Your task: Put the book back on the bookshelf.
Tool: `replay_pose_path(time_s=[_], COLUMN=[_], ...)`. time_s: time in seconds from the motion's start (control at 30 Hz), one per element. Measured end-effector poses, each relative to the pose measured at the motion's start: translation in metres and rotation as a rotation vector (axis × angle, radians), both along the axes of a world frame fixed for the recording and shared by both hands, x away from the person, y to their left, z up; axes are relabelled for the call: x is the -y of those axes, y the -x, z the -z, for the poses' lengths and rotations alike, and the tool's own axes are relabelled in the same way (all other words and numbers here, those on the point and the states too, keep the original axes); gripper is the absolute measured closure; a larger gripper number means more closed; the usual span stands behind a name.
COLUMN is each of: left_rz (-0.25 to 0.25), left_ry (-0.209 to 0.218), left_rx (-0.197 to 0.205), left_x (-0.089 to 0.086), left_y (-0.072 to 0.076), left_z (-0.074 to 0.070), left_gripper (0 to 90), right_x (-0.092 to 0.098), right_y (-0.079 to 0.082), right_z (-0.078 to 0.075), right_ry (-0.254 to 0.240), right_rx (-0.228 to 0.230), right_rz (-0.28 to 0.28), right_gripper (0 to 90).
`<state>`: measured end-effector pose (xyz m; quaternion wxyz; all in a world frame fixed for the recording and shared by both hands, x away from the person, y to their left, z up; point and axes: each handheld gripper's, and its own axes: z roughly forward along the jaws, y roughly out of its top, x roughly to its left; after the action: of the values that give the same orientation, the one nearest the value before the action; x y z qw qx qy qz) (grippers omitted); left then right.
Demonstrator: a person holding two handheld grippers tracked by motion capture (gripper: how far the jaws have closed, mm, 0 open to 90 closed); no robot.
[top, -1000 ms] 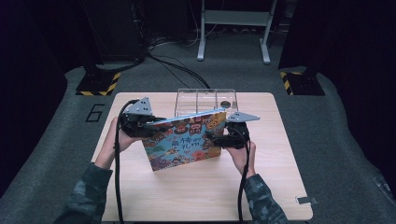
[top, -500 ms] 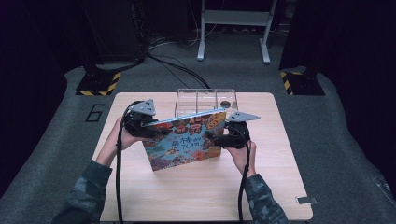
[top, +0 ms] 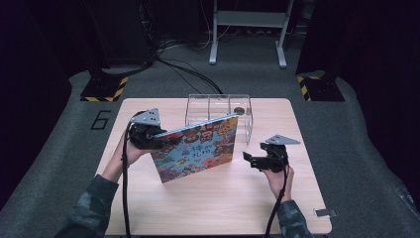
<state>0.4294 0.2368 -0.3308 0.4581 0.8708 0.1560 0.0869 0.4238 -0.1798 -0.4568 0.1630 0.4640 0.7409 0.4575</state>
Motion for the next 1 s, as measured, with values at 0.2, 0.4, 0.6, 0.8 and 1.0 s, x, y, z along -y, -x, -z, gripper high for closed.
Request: replay_pose_path(time_s=[0.2,0.4,0.6,0.8,1.0], left_rz=[-0.023,-0.048,-0.066,-0.104,-0.144], left_ry=[-0.003,0.007,-0.015,-0.013,0.005], left_rx=[0.013,0.006,0.007,-0.006,0.010], left_x=[0.003,0.005,0.005,0.003,-0.008], left_y=[0.006,0.011,0.013,0.018,0.023], left_z=[0.000,-0.001,-0.008,-0.015,-0.024], left_gripper=[80.5,80.6,80.6,80.5,80.3], right_x=[0.039,0.054,0.060,0.061,0.058], right_y=[-0.003,-0.009,-0.009,-0.010,-0.011], right_z=[0.045,0.064,0.067,0.068,0.069], right_ry=[0.042,0.048,0.027,0.060,0.148], right_rx=[-0.130,-0.170,-0.151,-0.137,-0.116], right_rz=[0.133,0.189,0.210,0.223,0.256], right_gripper=[6.8,7.1,7.7,7.8,7.4])
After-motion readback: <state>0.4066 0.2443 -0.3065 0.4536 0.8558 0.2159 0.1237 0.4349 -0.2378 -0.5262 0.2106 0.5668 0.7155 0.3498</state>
